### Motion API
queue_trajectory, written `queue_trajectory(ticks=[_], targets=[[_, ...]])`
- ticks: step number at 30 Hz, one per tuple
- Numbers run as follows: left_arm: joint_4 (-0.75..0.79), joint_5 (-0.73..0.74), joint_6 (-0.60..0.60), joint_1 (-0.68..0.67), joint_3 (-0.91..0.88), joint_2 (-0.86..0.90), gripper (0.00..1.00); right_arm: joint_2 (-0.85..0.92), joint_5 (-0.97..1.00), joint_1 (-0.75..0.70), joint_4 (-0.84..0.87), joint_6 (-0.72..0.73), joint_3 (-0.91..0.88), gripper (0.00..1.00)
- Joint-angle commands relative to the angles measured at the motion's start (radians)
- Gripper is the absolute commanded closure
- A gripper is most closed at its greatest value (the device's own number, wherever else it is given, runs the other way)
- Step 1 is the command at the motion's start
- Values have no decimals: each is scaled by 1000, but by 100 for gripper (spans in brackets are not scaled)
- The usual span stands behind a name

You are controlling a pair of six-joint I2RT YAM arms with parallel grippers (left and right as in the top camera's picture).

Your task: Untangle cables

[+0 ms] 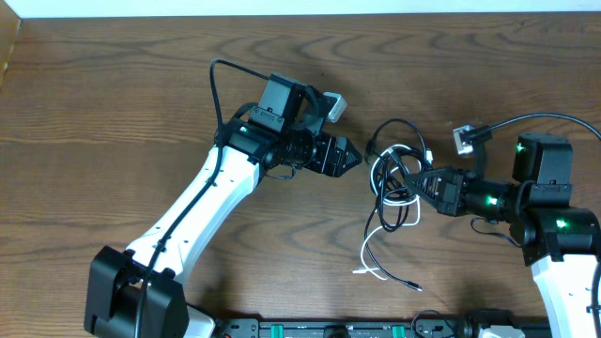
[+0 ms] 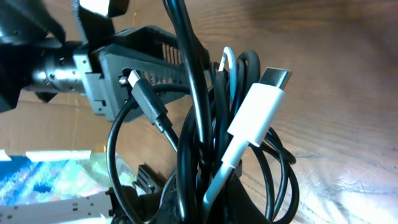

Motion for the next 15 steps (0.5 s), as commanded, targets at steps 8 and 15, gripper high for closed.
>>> queue_trajectory(ticks=[8,15], targets=[[-2,172,43,2,17,-22,25,-6,-1,-6,-9,81,0,98],[-2,128,51,-51,17,-22,25,-6,-8,-5,-8,109,0,98]])
